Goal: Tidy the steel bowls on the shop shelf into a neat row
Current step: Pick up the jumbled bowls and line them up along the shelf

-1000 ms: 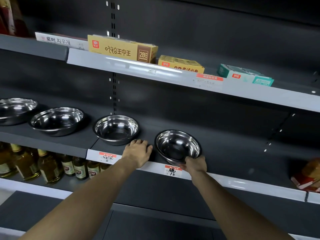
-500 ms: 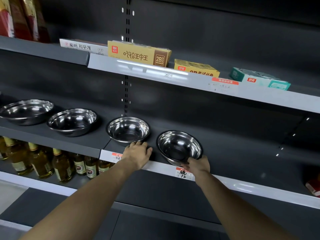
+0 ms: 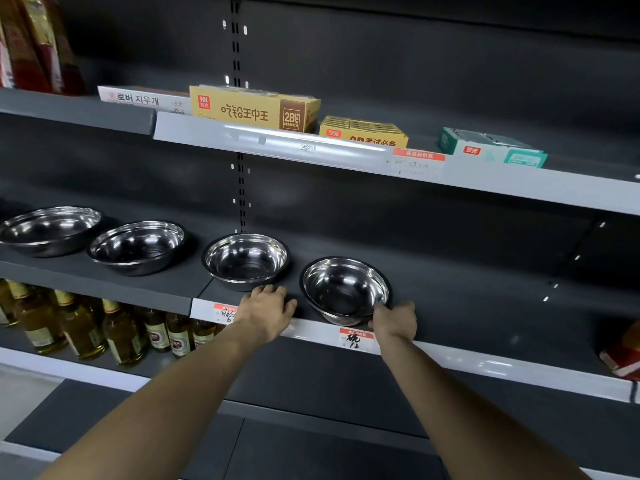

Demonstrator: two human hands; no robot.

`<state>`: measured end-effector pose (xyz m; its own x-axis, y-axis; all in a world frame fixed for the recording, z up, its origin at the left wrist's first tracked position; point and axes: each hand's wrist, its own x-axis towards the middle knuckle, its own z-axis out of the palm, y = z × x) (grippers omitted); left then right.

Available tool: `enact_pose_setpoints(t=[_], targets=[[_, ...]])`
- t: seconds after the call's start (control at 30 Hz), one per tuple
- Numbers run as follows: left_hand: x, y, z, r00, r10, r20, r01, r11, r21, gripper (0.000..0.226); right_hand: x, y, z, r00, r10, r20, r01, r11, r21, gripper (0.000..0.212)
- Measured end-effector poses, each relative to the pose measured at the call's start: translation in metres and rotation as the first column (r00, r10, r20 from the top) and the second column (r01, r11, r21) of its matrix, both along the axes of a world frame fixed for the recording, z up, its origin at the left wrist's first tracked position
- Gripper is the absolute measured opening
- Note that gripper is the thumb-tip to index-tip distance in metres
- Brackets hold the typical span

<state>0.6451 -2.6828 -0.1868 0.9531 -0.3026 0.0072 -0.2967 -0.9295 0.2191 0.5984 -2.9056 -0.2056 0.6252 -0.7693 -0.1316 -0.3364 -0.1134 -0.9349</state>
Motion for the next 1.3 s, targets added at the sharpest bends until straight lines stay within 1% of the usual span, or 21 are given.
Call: enact_pose_setpoints(t=[0.03,0.13,0.23,0.4,0.5,0.6,0.63,0.67,0.73,0.8,0.93,1.0,1.1,1.13,1.23,1.3], targets=[[-0.001,0.001,0.001,1.000,0.009,0.004,-0.009,1.000,0.004,0.046,0.000,0.001,0.005,0.999,0.000,0.039,0.001,1.000,-0.016,0.048],[-0.006,0.007,0.005,0.999,0.040,0.012,-0.040,0.999,0.008,0.048,0.009,0.013,0.020,0.987,0.050,0.154,-0.056,0.998,0.035,0.032],[-0.008,0.019,0.010,0.997,0.074,0.018,-0.075,0.997,0.024,0.051,0.023,0.041,0.026,0.964,0.155,0.215,-0.178,0.980,0.093,0.025],[-0.004,0.055,0.016,0.992,0.121,0.044,-0.123,0.991,0.045,0.051,0.044,0.097,0.017,0.906,0.351,0.235,-0.393,0.904,0.166,0.019],[0.007,0.083,0.014,0.985,0.165,0.042,-0.166,0.986,0.025,0.052,0.057,0.128,0.009,0.873,0.443,0.206,-0.484,0.837,0.253,0.028],[0.024,0.112,0.006,0.982,0.182,0.049,-0.183,0.983,0.009,0.050,0.072,0.155,0.001,0.845,0.513,0.154,-0.533,0.779,0.330,0.052],[0.031,0.121,0.004,0.983,0.180,0.045,-0.180,0.984,0.002,0.049,0.078,0.163,0.000,0.846,0.514,0.141,-0.528,0.772,0.353,0.058],[0.039,0.130,0.001,0.984,0.174,0.047,-0.174,0.985,-0.005,0.048,0.085,0.170,-0.001,0.851,0.507,0.137,-0.518,0.768,0.377,0.060],[0.059,0.149,-0.002,0.985,0.159,0.065,-0.158,0.987,-0.021,0.045,0.102,0.182,-0.002,0.875,0.464,0.136,-0.476,0.776,0.414,0.057],[0.078,0.167,-0.003,0.989,0.133,0.072,-0.131,0.991,-0.029,0.045,0.119,0.194,-0.003,0.913,0.391,0.118,-0.403,0.815,0.416,0.055],[0.119,0.196,-0.001,0.991,0.022,0.129,-0.026,0.999,0.025,0.051,0.144,0.220,-0.013,0.972,0.220,0.077,-0.233,0.911,0.341,0.051],[0.135,0.203,0.002,0.987,-0.021,0.157,0.018,1.000,0.021,0.051,0.150,0.229,-0.018,0.986,0.152,0.073,-0.167,0.938,0.304,0.053],[0.151,0.206,0.002,0.981,-0.094,0.169,0.090,0.996,0.028,0.050,0.147,0.236,-0.019,0.992,0.114,0.053,-0.124,0.957,0.263,0.059],[0.154,0.207,0.001,0.979,-0.114,0.167,0.111,0.993,0.028,0.050,0.145,0.237,-0.018,0.993,0.108,0.044,-0.116,0.961,0.253,0.057],[0.160,0.206,-0.003,0.975,-0.164,0.152,0.162,0.986,0.027,0.052,0.137,0.238,-0.016,0.995,0.102,0.021,-0.104,0.970,0.221,0.033],[0.161,0.205,-0.004,0.970,-0.193,0.149,0.191,0.981,0.031,0.053,0.131,0.240,-0.015,0.995,0.102,0.012,-0.102,0.973,0.206,0.022]])
